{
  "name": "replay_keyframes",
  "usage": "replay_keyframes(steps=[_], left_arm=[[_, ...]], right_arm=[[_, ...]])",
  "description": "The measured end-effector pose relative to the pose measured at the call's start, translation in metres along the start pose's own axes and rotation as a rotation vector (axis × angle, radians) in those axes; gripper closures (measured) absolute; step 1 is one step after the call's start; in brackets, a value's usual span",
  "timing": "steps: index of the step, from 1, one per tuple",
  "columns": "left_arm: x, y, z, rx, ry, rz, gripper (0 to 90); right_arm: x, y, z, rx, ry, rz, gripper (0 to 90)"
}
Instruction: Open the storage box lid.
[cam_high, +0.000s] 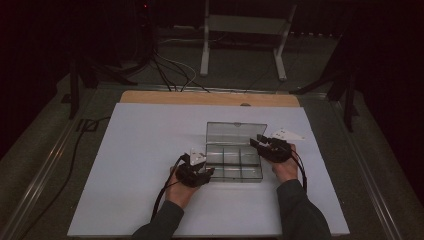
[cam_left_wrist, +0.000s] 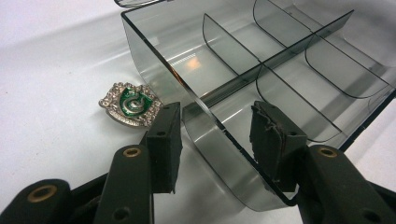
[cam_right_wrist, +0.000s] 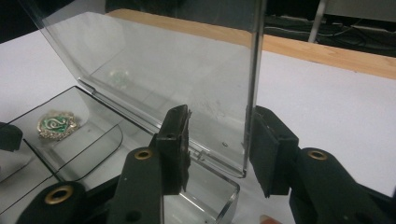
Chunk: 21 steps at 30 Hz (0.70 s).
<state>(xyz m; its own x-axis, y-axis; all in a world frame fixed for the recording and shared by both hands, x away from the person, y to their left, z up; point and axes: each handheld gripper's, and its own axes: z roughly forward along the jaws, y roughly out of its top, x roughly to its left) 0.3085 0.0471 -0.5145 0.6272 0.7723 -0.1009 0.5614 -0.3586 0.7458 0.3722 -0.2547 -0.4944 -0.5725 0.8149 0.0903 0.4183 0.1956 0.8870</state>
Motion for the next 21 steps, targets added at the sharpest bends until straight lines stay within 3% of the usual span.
replay_keyframes(steps=[21], left_arm=[[-0.0032,-0.0023,-0.0024,0.003,-0.002,-0.006,55.8]], right_arm=[[-0.0018,0.0005,0.0082,0.006,-0.032,0.049,62.1]])
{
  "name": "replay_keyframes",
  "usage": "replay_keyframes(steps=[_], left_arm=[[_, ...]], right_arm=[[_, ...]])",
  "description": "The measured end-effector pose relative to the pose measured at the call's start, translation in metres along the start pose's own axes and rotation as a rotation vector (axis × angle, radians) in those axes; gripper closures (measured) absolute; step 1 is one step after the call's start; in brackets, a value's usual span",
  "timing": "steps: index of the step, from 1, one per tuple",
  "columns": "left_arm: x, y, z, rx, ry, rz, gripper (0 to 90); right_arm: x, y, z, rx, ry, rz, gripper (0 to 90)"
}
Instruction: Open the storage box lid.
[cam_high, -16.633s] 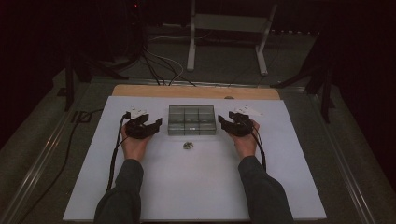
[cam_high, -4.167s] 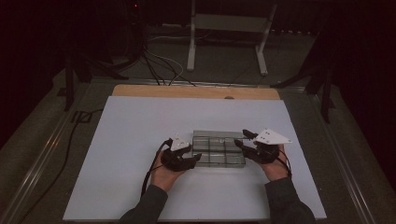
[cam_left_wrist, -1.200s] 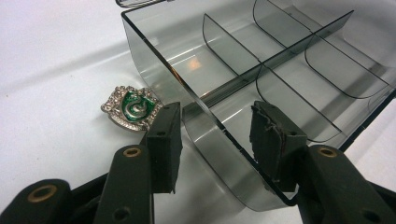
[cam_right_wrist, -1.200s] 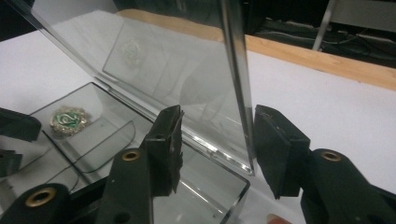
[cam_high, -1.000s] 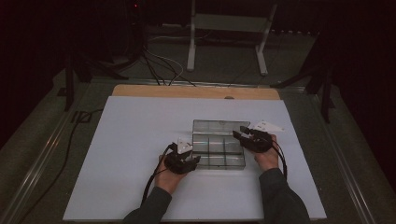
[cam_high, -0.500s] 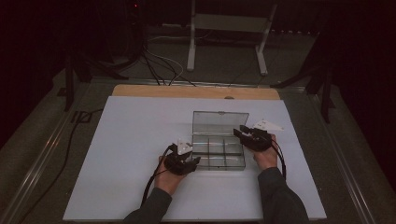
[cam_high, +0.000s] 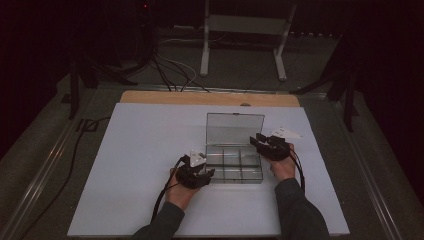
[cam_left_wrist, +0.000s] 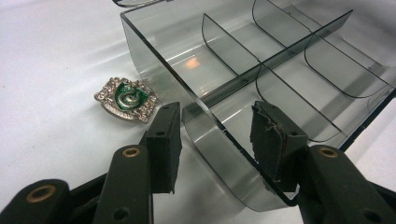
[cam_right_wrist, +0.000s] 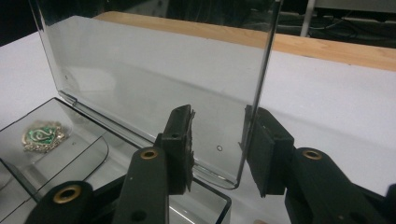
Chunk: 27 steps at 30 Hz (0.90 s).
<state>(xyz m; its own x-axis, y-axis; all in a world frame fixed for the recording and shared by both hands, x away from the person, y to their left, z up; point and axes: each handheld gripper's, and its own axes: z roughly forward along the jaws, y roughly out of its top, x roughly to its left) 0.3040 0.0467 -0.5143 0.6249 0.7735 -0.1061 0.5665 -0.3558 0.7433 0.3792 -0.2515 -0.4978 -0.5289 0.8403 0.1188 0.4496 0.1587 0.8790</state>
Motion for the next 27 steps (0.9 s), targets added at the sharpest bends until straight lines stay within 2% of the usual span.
replay_keyframes(steps=[5,27], left_arm=[[-0.0011,-0.0002,-0.0002,0.002,0.001,-0.003,55.7],[-0.0025,0.0000,-0.0005,0.007,0.005,-0.012,55.8]], right_arm=[[-0.0002,0.0016,0.0024,0.016,-0.008,-0.003,61.5],[-0.0020,0.0024,0.0073,0.035,-0.019,0.035,60.1]])
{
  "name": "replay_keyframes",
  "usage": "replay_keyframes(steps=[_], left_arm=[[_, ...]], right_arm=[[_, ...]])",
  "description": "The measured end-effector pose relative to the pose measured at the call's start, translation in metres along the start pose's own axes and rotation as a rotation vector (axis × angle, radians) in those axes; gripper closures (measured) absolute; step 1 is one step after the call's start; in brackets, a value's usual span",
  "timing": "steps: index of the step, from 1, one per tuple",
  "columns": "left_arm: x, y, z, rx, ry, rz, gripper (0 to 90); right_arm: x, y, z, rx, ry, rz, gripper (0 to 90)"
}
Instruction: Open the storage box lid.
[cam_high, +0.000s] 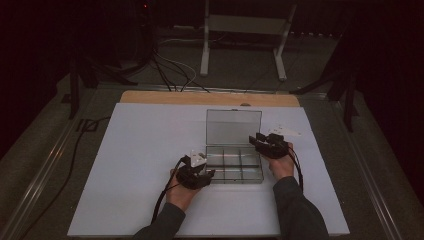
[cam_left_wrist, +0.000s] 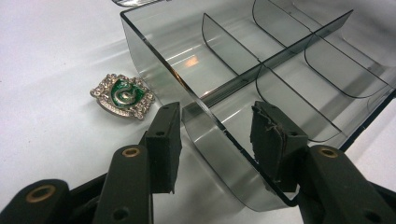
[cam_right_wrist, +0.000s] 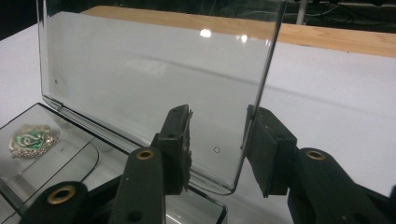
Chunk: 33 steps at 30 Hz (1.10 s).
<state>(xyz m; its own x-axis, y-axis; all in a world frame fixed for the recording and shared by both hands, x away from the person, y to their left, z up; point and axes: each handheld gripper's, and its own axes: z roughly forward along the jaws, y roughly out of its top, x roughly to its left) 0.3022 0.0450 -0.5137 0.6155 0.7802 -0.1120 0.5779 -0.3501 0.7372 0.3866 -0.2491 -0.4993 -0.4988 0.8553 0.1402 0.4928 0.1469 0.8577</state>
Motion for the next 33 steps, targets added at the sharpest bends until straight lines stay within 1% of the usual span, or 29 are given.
replay_keyframes(steps=[4,13,19,25,33], left_arm=[[0.000,0.000,0.000,0.001,0.001,0.000,55.8],[0.000,0.000,0.000,0.002,0.003,-0.001,55.9],[0.000,0.000,0.000,0.003,0.003,-0.002,56.0],[-0.001,0.000,0.000,0.004,0.004,-0.007,56.2],[-0.001,0.000,0.000,0.004,0.005,-0.008,56.2]], right_arm=[[-0.001,0.000,0.002,0.013,0.005,0.022,58.3],[-0.002,0.002,0.004,0.035,0.003,0.033,57.3],[-0.003,0.003,0.006,0.049,0.003,0.052,55.9],[-0.004,0.004,0.008,0.068,0.002,0.076,53.8],[-0.005,0.003,0.011,0.080,0.004,0.123,52.3]])
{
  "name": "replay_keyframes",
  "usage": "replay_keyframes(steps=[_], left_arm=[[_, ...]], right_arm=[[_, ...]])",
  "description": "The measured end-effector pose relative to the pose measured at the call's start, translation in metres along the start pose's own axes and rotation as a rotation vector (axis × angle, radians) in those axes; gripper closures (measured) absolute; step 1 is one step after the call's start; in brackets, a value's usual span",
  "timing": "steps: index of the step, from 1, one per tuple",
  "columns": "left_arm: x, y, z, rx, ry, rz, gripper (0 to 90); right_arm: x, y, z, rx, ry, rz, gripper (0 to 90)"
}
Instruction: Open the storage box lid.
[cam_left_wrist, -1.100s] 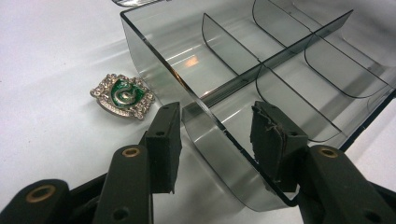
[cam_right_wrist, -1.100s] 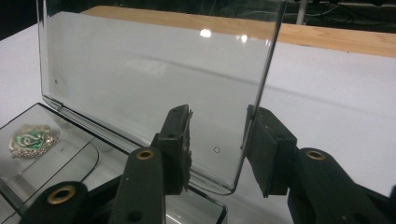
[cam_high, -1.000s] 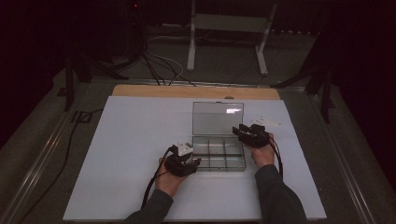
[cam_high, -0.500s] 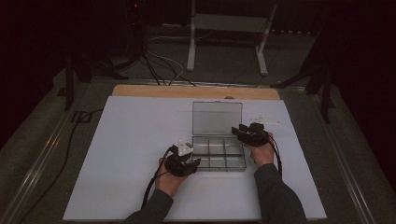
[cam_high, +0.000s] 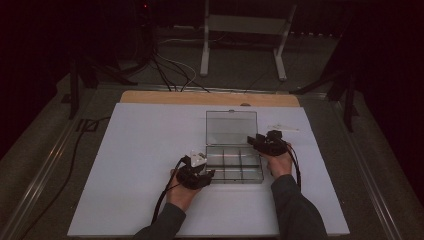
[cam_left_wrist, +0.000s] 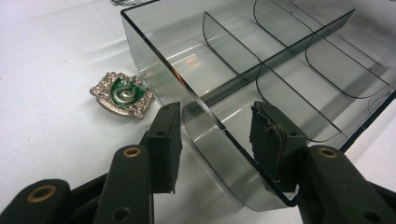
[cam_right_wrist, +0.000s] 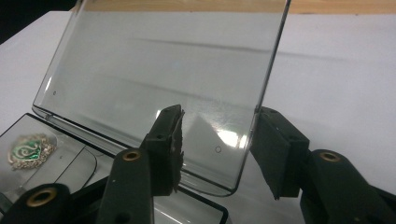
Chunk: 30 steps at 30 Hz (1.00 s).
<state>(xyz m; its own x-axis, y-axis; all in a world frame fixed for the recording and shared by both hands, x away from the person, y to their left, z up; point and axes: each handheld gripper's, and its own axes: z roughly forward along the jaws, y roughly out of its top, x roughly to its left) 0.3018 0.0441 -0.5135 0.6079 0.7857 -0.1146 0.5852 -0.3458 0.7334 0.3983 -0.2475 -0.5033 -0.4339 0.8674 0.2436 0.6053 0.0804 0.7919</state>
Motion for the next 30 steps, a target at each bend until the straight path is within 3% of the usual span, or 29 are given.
replay_keyframes(steps=[9,12,14,30], left_arm=[[-0.0002,0.0000,0.0000,0.000,0.001,-0.002,56.2],[-0.0006,0.0000,0.0000,0.001,0.003,-0.002,56.2],[-0.0006,-0.0002,0.0001,0.002,0.001,-0.002,55.9],[0.0011,-0.0008,0.0009,-0.006,-0.009,-0.019,55.9]], right_arm=[[-0.0024,-0.0006,0.0029,0.015,0.007,0.047,50.5],[-0.0016,-0.0009,0.0038,0.023,-0.016,0.026,49.5],[0.0015,-0.0025,0.0059,0.042,-0.055,-0.021,53.4],[0.0032,-0.0023,0.0055,0.043,-0.056,-0.004,49.7]])
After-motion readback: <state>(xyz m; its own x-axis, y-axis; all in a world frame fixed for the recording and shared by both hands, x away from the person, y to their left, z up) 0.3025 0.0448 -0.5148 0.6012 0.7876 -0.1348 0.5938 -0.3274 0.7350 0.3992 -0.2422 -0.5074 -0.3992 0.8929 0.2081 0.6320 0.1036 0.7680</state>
